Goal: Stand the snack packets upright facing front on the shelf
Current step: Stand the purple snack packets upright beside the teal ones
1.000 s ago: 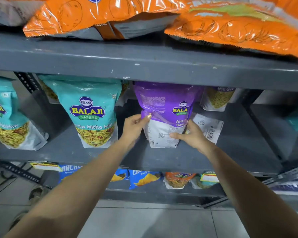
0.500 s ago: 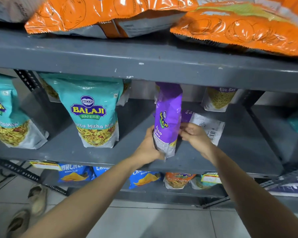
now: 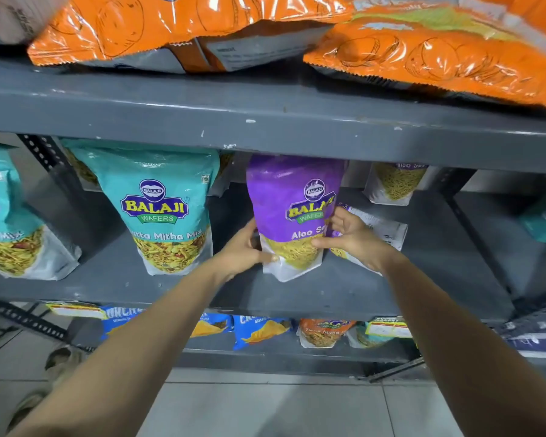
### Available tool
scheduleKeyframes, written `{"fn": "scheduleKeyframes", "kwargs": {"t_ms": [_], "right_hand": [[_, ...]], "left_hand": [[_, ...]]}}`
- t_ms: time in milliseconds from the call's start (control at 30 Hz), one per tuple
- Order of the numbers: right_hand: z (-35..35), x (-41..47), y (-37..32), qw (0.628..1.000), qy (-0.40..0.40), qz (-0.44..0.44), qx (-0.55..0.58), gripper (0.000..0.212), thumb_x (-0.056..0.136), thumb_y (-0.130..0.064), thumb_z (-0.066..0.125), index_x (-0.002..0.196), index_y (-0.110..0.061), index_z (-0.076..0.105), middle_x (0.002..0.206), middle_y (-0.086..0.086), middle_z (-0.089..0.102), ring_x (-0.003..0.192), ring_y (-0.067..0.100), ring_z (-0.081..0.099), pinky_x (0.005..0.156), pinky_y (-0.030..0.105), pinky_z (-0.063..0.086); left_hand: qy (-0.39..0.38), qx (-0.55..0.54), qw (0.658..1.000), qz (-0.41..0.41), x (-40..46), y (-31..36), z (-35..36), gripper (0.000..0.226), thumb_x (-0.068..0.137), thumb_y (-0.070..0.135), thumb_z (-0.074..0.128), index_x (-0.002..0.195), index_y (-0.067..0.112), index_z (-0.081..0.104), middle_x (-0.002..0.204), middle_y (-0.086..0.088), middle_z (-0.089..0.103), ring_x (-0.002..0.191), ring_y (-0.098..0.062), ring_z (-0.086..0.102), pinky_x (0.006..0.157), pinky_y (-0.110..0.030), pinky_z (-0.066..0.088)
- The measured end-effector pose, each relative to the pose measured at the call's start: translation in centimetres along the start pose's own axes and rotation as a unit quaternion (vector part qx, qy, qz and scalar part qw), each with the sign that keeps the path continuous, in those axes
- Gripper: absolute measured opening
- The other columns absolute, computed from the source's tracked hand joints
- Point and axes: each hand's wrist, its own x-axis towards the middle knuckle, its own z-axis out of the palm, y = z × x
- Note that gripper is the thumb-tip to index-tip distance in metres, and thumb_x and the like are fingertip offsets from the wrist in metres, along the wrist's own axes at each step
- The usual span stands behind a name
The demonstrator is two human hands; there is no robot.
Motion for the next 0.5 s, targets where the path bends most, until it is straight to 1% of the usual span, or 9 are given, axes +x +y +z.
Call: {"fn": "scheduleKeyframes", "kwargs": {"t_ms": [67, 100, 167, 233, 267, 333, 400, 433, 500], "right_hand": [[0.5, 0.2, 0.1, 0.998, 0.056, -0.015, -0.010, 0.063, 0.061, -0.006, 0.092, 0.115, -0.023, 0.064, 0.113, 0.001, 0.074, 0.112, 0.024, 0.066, 0.097, 0.032, 0.051], [0.8, 0.2, 0.2, 0.997, 0.076, -0.019, -0.014, 0.063, 0.060, -0.006, 0.092, 0.113, -0.025, 0.063, 0.111, 0.001, 0.074, 0.111, 0.024, 0.066, 0.097, 0.035, 0.052], [1.2, 0.2, 0.1, 0.997, 0.073, -0.018, -0.003, 0.066, 0.061, -0.005, 0.092, 0.116, -0.025, 0.060, 0.110, -0.003, 0.074, 0.108, 0.017, 0.068, 0.092, 0.034, 0.054], [1.3, 0.4, -0.7, 0.997, 0.047, -0.025, 0.055, 0.066, 0.063, 0.000, 0.089, 0.118, -0.021, 0.059, 0.110, -0.004, 0.075, 0.103, 0.011, 0.071, 0.087, 0.030, 0.057], [1.2, 0.5, -1.1, 0.994, 0.041, -0.031, 0.093, 0.063, 0.064, 0.003, 0.087, 0.117, -0.017, 0.060, 0.107, -0.003, 0.077, 0.100, 0.012, 0.073, 0.083, 0.029, 0.058], [1.1, 0.8, -1.9, 0.987, 0.043, -0.035, 0.151, 0.054, 0.068, 0.011, 0.080, 0.117, -0.004, 0.063, 0.098, 0.000, 0.080, 0.090, 0.016, 0.076, 0.073, 0.027, 0.060], [1.2, 0.8, -2.3, 0.985, 0.049, -0.033, 0.160, 0.051, 0.070, 0.016, 0.076, 0.118, 0.005, 0.063, 0.094, 0.002, 0.080, 0.086, 0.017, 0.077, 0.070, 0.027, 0.060], [1.2, 0.9, -2.3, 0.986, 0.049, -0.034, 0.153, 0.050, 0.071, 0.016, 0.076, 0.117, 0.004, 0.064, 0.094, 0.001, 0.080, 0.086, 0.017, 0.076, 0.071, 0.027, 0.060], [1.0, 0.9, -2.3, 0.989, 0.043, -0.033, 0.138, 0.044, 0.074, 0.010, 0.077, 0.114, -0.004, 0.066, 0.096, 0.000, 0.080, 0.088, 0.017, 0.076, 0.072, 0.027, 0.059]], "left_hand": [[0.023, -0.024, 0.999, 0.020, 0.3, 0.0, 0.1, 0.083, 0.069, -0.015, 0.078, 0.139, 0.014, 0.045, 0.123, 0.001, 0.068, 0.111, -0.013, 0.065, 0.082, -0.017, 0.055], [0.023, -0.030, 0.999, 0.030, 0.3, 0.0, 0.2, 0.084, 0.065, -0.009, 0.083, 0.137, 0.014, 0.047, 0.123, 0.000, 0.068, 0.110, -0.012, 0.066, 0.082, -0.017, 0.055], [0.041, -0.044, 0.997, 0.053, 0.5, 0.7, 0.4, 0.086, 0.055, 0.008, 0.092, 0.131, 0.014, 0.052, 0.122, -0.002, 0.071, 0.109, -0.013, 0.068, 0.085, -0.023, 0.057], [0.080, -0.089, 0.990, 0.079, 1.0, 1.8, 0.6, 0.078, 0.051, 0.015, 0.093, 0.121, 0.016, 0.058, 0.114, -0.001, 0.075, 0.103, -0.015, 0.072, 0.082, -0.027, 0.059], [0.092, -0.110, 0.985, 0.091, 1.3, 2.4, 0.6, 0.071, 0.053, 0.015, 0.093, 0.116, 0.016, 0.062, 0.108, 0.000, 0.078, 0.098, -0.014, 0.074, 0.078, -0.026, 0.059], [0.101, -0.116, 0.982, 0.109, 1.7, 3.3, 0.6, 0.055, 0.058, 0.013, 0.090, 0.108, 0.016, 0.067, 0.098, 0.002, 0.080, 0.089, -0.012, 0.075, 0.074, -0.023, 0.058], [0.105, -0.107, 0.981, 0.119, 1.6, 3.6, 0.5, 0.047, 0.064, 0.009, 0.088, 0.106, 0.016, 0.069, 0.096, 0.003, 0.080, 0.087, -0.011, 0.075, 0.074, -0.023, 0.058], [0.108, -0.109, 0.981, 0.122, 1.5, 3.6, 0.6, 0.046, 0.066, 0.006, 0.087, 0.108, 0.015, 0.068, 0.097, 0.004, 0.080, 0.088, -0.011, 0.075, 0.074, -0.023, 0.058], [0.121, -0.126, 0.977, 0.126, 1.0, 3.5, 0.9, 0.048, 0.071, 0.001, 0.084, 0.112, 0.013, 0.064, 0.101, 0.003, 0.078, 0.090, -0.009, 0.074, 0.075, -0.020, 0.057]]}}
